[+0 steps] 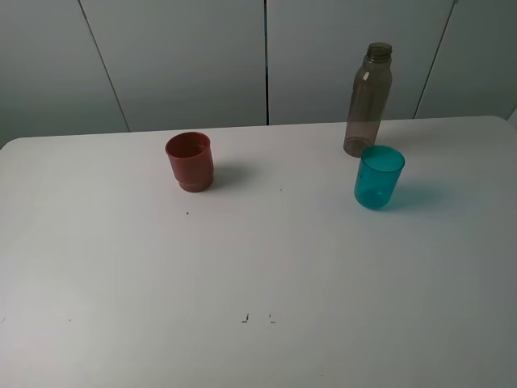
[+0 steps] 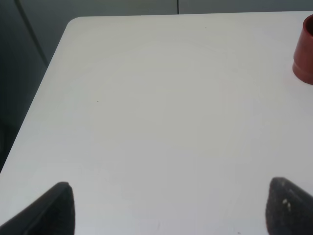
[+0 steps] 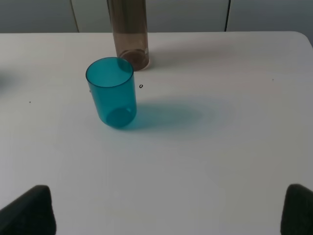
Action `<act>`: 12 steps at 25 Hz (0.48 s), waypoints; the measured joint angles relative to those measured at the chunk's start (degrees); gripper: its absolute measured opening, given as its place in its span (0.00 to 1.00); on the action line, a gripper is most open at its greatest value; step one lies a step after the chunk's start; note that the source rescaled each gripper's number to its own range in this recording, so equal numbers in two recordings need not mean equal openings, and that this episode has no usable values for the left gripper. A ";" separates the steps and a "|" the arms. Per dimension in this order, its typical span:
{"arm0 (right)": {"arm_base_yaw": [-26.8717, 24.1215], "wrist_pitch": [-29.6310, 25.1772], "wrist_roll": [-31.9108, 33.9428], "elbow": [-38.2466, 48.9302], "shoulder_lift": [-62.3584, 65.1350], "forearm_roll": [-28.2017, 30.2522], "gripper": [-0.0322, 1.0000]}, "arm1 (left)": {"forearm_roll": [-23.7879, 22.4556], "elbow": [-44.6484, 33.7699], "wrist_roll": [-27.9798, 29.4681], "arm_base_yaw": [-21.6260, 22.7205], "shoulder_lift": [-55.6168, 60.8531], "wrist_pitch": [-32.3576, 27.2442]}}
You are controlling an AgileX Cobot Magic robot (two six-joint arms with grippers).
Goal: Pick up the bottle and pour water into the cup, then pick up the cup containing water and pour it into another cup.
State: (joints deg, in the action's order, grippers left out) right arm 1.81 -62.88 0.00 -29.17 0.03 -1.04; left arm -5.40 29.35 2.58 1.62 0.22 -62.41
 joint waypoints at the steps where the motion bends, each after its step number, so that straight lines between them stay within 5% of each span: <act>1: 0.00 0.00 0.00 0.00 0.00 0.00 1.00 | 0.00 0.00 0.00 0.00 0.00 0.00; 12: 0.00 0.00 -2.17 0.00 0.00 -0.21 1.00 | 0.00 0.00 0.00 0.00 0.00 0.00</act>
State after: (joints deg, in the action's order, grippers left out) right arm 1.81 -62.88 -2.17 -29.17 0.03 -1.24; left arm -5.40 29.35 2.58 1.62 0.22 -62.41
